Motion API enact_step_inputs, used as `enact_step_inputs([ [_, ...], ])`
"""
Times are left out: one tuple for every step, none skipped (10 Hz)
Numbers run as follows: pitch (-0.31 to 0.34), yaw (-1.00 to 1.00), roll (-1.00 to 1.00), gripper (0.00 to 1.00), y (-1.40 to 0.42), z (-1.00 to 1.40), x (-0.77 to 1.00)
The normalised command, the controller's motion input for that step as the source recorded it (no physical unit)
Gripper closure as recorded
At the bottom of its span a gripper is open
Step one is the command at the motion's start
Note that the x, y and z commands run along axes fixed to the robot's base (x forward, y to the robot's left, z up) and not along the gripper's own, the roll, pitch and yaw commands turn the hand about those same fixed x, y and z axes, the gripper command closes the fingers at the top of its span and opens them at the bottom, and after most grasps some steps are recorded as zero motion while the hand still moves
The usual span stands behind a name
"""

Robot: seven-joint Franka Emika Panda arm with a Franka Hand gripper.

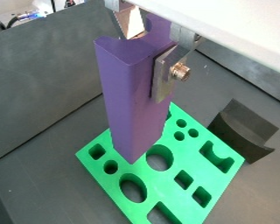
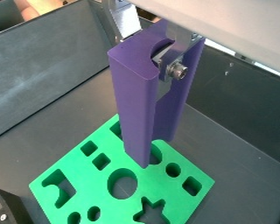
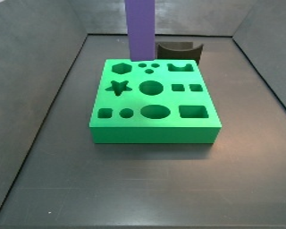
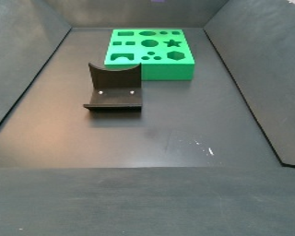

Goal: Insert the arch object.

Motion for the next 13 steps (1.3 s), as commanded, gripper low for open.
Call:
enact_step_inputs([
  [0.0,-0.7,0.0,1.0,0.02,0.0,0.14],
  [0.0,-1.0,0.0,1.0,0.0,0.0,0.0],
  [0.0,-1.0,0.0,1.0,0.0,0.0,0.0],
  [-0.009,-0.87,0.0,1.0,0.16,0.0,0.27],
  [0.0,-0.63,0.0,1.0,0.34,0.0,0.61],
  [0.0,-0.48,0.0,1.0,0.39,-0.01,0.77],
  [0.0,-0.45,0.0,1.0,0.39,-0.01,0.81],
  [0.0,-0.45,0.0,1.0,0.39,0.0,0.81],
  [0.0,-0.61,0.0,1.0,0.35,0.0,0.63],
  [0.0,-0.84,0.0,1.0,0.2,-0.02,0.34],
  [0.0,-0.89,0.0,1.0,0.15,-0.03,0.26],
  [0.0,-0.91,0.0,1.0,0.13,-0.05,0.24],
  [0.0,-0.91,0.0,1.0,0.14,-0.05,0.23],
])
